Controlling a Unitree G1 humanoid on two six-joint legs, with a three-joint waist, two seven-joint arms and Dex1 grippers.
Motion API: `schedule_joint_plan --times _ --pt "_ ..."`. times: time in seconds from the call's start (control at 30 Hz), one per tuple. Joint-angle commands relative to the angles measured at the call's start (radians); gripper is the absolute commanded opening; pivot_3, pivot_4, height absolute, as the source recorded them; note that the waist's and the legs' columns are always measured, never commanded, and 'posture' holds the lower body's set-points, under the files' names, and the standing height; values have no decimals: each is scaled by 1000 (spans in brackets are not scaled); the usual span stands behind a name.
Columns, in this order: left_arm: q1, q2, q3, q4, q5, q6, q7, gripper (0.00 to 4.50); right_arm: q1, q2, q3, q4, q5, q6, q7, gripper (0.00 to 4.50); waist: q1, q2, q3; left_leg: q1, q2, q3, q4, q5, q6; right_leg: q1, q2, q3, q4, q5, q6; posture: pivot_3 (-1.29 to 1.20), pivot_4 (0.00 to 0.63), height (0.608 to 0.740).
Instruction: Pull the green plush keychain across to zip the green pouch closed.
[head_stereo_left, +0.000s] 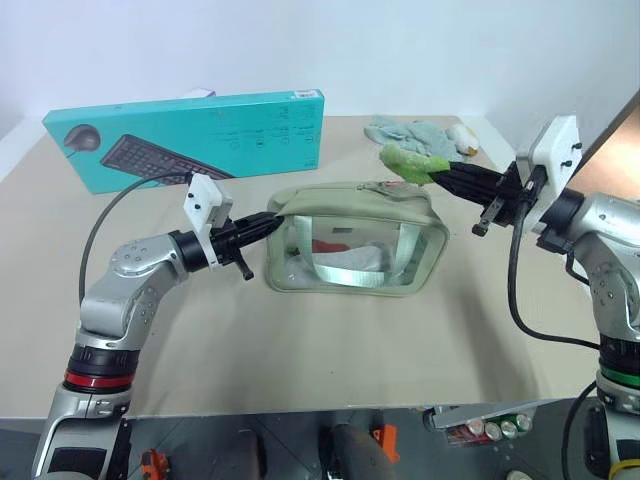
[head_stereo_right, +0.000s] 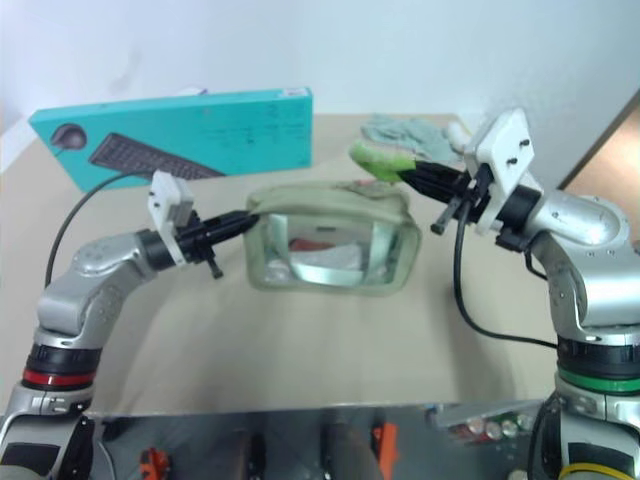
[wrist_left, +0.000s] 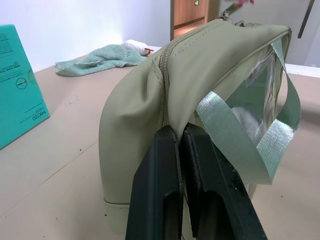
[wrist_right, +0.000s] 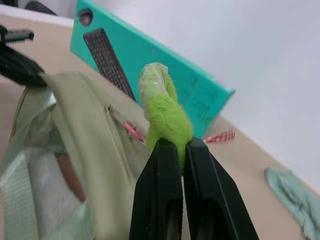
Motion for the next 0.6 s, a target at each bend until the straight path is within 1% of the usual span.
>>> schedule_joint_plan --times 0.03,0.2,0.37,0.5,0.6 --pt "-1 16 -1 15 22 -10 -6 0 34 -59 -116 -25 -4 -17 -18 35 0 0 0 0 0 0 0 0 0 0 0 0 0 0 0 0 150 740" --pt "4 20 -4 8 24 -15 -12 0 144 -122 -228 6 -37 -51 -20 35 0 0 0 0 0 0 0 0 0 0 -1 0 0 0 1 0 150 740" --pt "-1 20 -5 12 25 -18 -15 0 291 -156 -330 41 -103 -92 -33 35 0 0 0 1 0 0 0 0 0 1 0 0 0 0 1 0 150 740" --pt "-4 20 -8 21 27 -26 -18 0 415 -139 -355 42 -163 -137 -64 35 1 0 0 2 -1 0 0 0 0 2 0 0 0 0 1 0 150 740" --pt "-11 15 -14 35 29 -37 -21 0 467 -80 -294 13 -197 -144 -131 35 0 0 -1 2 -1 0 0 0 0 2 -1 0 0 0 1 0 150 740"
